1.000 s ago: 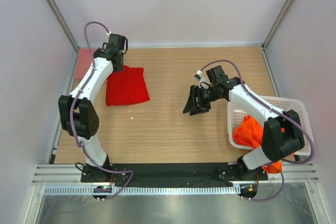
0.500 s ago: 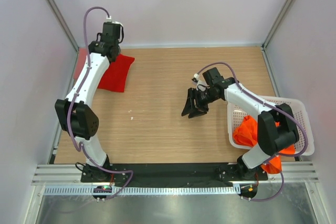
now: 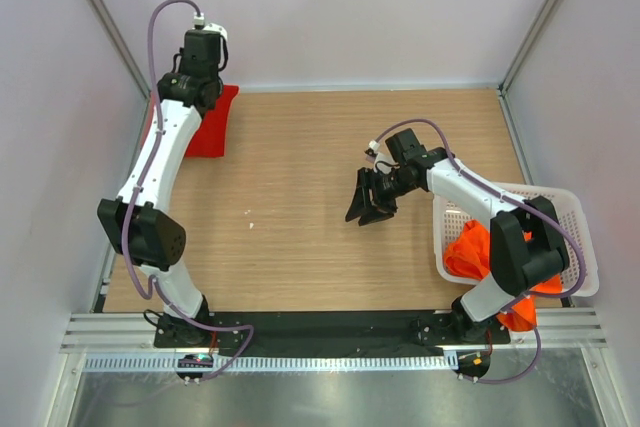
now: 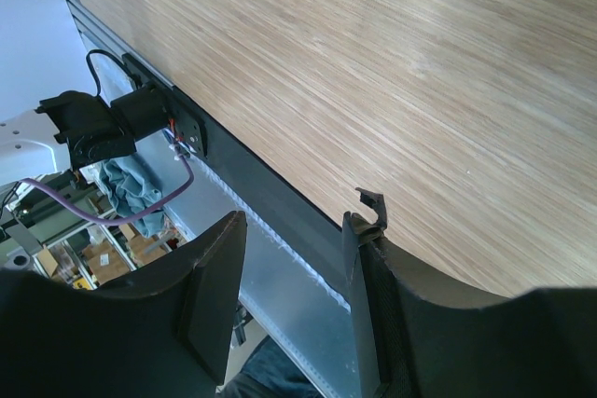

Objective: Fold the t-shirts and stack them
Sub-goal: Neatly place the folded tshirt to the corner

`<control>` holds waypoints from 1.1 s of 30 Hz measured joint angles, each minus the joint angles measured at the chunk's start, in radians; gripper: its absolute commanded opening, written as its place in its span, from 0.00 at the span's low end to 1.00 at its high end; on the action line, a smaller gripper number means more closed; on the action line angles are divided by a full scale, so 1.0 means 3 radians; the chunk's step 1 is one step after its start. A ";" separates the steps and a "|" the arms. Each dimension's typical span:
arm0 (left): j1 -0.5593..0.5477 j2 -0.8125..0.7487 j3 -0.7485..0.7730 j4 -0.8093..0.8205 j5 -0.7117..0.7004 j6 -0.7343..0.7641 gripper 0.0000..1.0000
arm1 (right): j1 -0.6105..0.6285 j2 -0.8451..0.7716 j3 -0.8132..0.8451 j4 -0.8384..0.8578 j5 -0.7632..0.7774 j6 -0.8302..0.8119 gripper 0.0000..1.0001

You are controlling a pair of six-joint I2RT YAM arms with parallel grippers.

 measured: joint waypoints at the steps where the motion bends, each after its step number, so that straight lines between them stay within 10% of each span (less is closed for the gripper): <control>1: 0.0000 -0.0001 0.0005 0.0011 -0.0001 0.0010 0.00 | 0.0000 0.0000 0.0000 0.0000 0.0001 0.0000 0.53; 33: 0.0042 0.0229 0.0017 0.0431 -0.0121 0.0273 0.00 | 0.0000 0.0100 0.0000 -0.0032 0.0004 -0.0028 0.54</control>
